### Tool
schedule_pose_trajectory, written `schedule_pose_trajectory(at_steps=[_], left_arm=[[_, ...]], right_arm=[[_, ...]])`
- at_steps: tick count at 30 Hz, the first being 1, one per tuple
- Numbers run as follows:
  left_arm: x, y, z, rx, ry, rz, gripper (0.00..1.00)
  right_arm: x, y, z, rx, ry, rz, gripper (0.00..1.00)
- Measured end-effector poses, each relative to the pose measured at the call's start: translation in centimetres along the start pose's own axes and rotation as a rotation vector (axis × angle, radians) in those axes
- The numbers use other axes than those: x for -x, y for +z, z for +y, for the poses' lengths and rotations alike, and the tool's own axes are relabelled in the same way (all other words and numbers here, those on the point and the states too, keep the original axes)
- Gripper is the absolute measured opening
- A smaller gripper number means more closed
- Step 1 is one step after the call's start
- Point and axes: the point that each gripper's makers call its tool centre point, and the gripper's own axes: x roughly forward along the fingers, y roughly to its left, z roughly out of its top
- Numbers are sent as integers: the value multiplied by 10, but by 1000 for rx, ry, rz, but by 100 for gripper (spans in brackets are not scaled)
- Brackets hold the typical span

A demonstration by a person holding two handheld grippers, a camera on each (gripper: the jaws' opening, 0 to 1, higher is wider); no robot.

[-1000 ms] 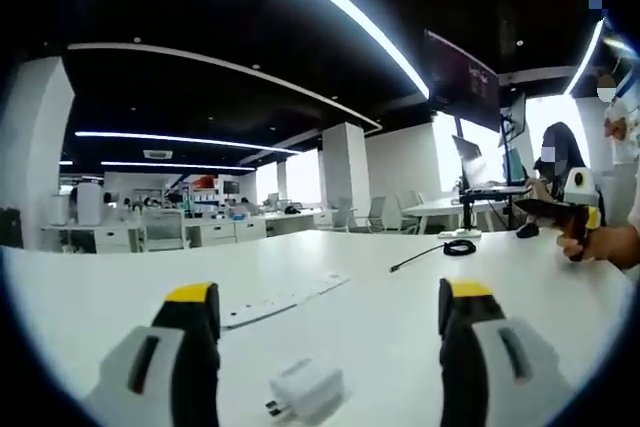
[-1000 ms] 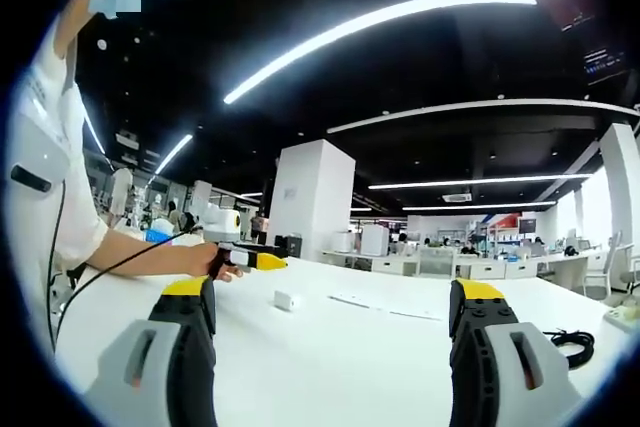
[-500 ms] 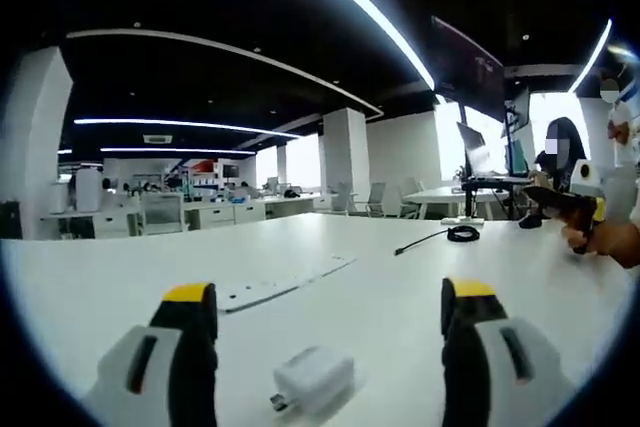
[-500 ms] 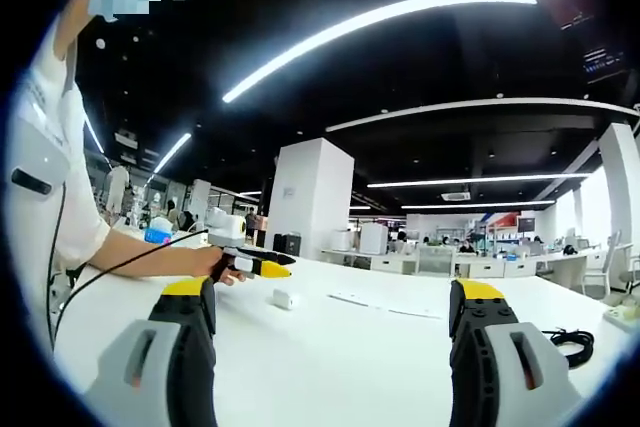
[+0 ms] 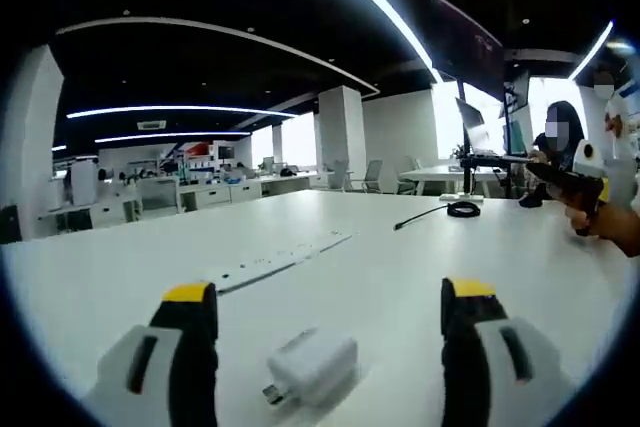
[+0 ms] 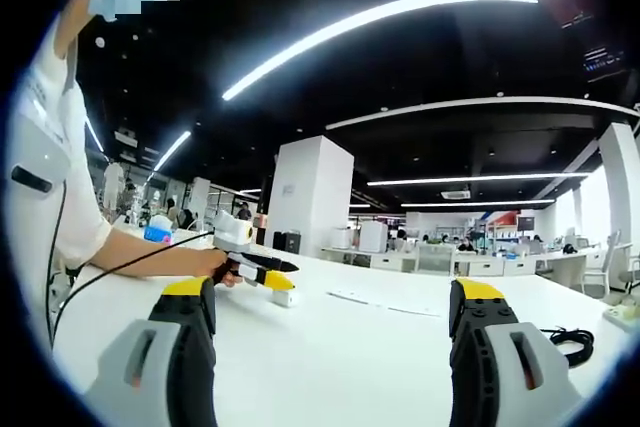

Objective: Plug the desk Type‑C cable into the charger adapter.

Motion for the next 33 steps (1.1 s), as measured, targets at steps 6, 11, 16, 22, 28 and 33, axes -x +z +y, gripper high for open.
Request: schedule_pose_trajectory(at_steps=[6, 11, 16, 22, 28, 33], left_arm=[[-3, -11, -2, -8, -10, 43, 93], [-3, -22, 2, -1, 8, 85, 89], [-2, -31, 7, 2, 27, 123, 85], [0, -33, 9, 9, 30, 126, 79], [1, -36, 11, -3, 30, 137, 68], [1, -38, 12, 10, 34, 143, 61]], right_arm=[[0, 0, 0, 0, 0, 0, 99], [0, 0, 0, -1, 1, 0, 99], [0, -1, 1, -2, 5, 3, 99], [0, -1, 1, -1, 7, 3, 99], [0, 0, 2, -1, 9, 1, 99], [0, 0, 2, -8, 13, -1, 99]])
